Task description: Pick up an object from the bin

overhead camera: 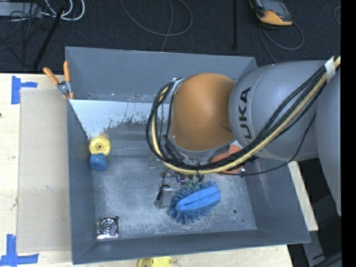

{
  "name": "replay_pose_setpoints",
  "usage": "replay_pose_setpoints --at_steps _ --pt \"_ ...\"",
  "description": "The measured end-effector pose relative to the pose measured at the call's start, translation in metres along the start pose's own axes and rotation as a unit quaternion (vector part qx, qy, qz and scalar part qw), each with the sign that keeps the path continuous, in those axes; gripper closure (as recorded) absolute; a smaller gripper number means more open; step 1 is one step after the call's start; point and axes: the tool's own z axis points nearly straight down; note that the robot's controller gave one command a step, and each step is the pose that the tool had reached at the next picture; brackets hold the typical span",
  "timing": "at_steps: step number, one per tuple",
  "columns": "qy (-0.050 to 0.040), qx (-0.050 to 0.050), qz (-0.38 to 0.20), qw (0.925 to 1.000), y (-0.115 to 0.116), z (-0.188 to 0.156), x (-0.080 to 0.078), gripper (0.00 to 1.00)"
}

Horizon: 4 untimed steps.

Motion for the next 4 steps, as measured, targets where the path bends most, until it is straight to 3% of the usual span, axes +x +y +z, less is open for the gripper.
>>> replay_pose_setpoints --at_steps 1,2,3,4 --pt "-0.0040 -0.001 0.002 1.0000 -0.001 -0.004 -0.002 0.00" --pt "-0.0044 -0.001 -0.030 0.9995 -0.054 0.017 0.009 0.00" --pt "-0.0045 0.000 -0.025 0.9997 -0.083 0.052 0.026 0.00" --pt "-0.0033 -0.001 -0.016 0.9999 -0.083 0.081 0.038 1.00"
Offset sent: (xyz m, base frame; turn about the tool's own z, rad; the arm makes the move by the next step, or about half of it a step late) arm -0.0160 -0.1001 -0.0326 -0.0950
